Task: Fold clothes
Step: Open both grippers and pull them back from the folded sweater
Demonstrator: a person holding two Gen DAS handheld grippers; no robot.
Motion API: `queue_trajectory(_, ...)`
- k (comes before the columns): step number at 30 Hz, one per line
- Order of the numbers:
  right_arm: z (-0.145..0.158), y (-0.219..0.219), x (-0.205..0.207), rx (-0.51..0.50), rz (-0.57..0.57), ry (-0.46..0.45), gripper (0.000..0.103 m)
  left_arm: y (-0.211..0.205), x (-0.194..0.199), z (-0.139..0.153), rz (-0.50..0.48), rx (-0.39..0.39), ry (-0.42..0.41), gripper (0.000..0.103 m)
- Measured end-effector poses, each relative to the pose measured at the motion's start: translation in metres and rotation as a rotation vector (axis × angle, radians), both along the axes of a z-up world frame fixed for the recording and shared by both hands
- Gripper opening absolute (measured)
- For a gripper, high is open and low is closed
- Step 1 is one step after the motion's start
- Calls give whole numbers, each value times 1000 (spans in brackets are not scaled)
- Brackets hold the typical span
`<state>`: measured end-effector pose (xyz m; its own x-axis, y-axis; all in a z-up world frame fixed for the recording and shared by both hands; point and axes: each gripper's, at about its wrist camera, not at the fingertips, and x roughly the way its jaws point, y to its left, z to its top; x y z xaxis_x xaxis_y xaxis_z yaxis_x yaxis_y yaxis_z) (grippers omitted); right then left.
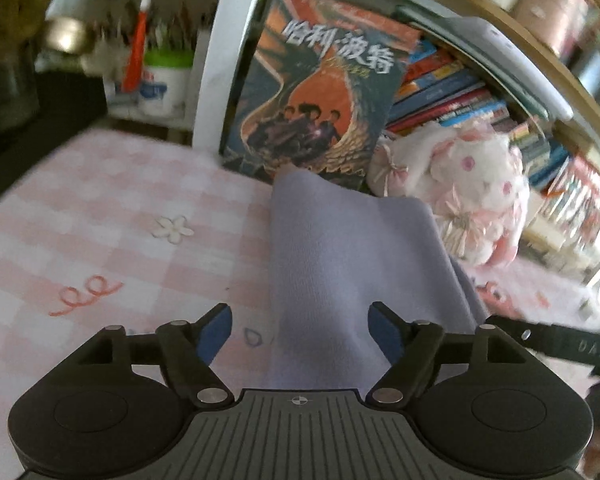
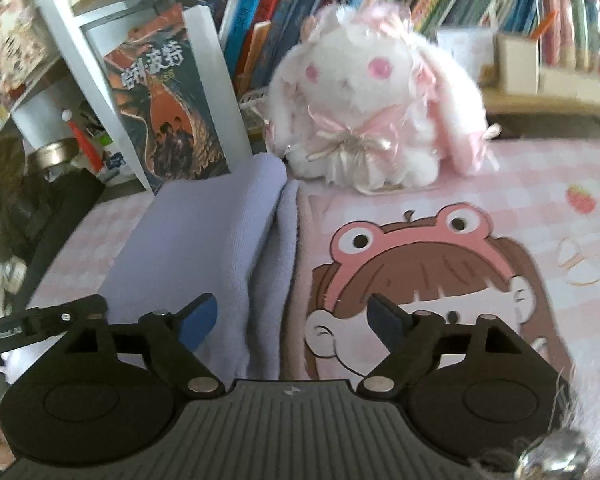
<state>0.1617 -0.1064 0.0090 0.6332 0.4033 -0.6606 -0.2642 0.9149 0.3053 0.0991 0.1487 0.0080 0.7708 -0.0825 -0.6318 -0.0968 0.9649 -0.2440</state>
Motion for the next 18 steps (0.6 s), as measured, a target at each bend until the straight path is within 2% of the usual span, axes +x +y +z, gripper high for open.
queue_trajectory(2, 2, 2, -11, -38, 5, -32, 86, -9, -9, 3, -12, 57, -15, 82)
queue_trajectory(6, 6, 13, -30, -84, 30, -59, 91, -22, -24, 9, -50, 113, -37, 85)
queue_trajectory(10, 9, 21, -52, -139, 50, -97, 96, -25, -38, 11, -48, 118, -38, 89)
queue_trajectory(18, 2, 19, -77, -146, 12, -70, 101, -25, -62, 8, -16, 100, -25, 93)
